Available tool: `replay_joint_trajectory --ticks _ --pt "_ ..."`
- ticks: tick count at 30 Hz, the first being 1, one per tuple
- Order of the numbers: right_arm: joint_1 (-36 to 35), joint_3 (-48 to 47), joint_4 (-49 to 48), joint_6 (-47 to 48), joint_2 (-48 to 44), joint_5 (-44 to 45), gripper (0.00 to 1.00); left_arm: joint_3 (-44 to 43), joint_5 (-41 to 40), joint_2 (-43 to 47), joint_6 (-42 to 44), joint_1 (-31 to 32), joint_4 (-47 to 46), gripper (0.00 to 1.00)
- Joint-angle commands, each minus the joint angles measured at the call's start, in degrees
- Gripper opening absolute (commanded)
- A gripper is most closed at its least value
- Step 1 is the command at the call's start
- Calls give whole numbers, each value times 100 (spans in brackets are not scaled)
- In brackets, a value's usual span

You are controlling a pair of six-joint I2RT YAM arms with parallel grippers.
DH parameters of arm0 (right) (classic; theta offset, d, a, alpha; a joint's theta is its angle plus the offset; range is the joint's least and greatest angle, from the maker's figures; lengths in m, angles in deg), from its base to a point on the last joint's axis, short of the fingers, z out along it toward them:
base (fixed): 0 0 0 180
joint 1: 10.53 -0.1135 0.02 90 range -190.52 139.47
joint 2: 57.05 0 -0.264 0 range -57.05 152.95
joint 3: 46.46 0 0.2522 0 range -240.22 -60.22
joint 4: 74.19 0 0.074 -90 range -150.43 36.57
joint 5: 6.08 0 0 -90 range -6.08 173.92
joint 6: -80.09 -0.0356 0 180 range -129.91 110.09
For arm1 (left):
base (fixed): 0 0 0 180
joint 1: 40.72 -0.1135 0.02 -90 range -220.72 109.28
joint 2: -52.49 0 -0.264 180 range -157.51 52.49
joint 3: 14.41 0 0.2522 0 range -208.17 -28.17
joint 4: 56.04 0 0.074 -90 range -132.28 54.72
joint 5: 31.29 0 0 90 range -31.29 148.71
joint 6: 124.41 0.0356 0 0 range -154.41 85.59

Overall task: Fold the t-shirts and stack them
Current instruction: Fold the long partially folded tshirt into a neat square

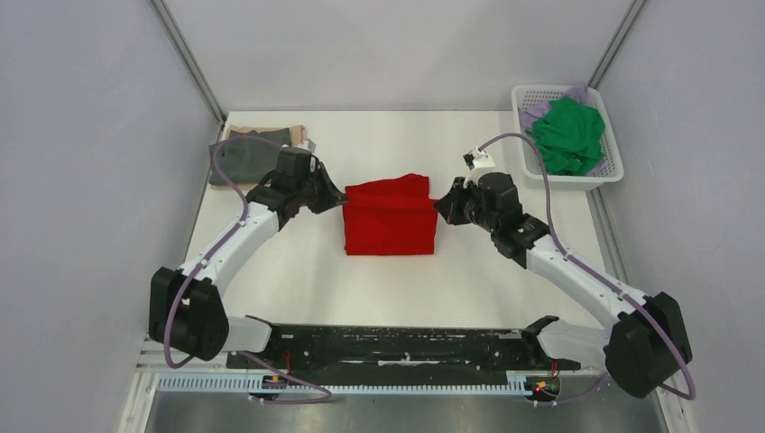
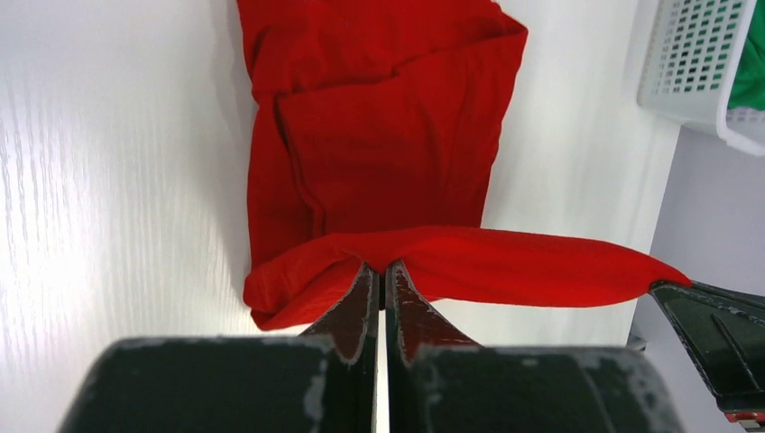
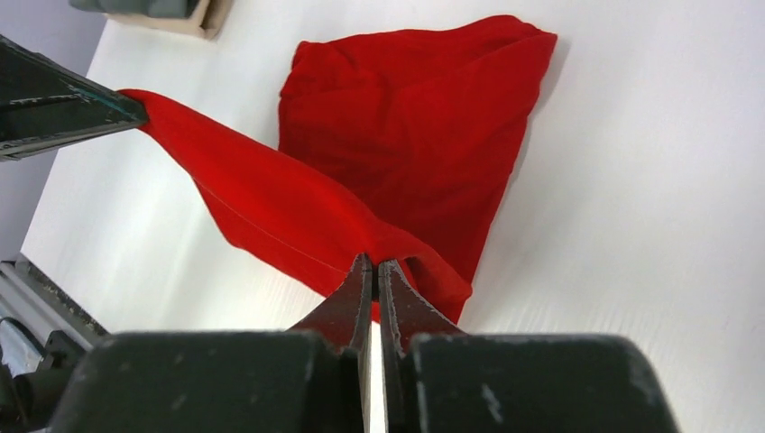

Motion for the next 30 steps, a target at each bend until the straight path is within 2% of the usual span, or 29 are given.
replay_joint_trajectory --ticks 1,19,25,30 --pt "338 -410 -496 213 487 -120 0 -525 -79 -452 378 -268 -326 2" --pt "939 -1467 -1183 215 2350 -678 0 -1962 -569 -2287 530 -488 -226 2" --pt "1017 -1872 -1231 290 3118 -287 0 -2339 -660 -2949 470 -488 -384 2" --pt "1090 -2130 -1347 291 3634 -226 0 -2803 -757 -3477 408 -488 -158 2"
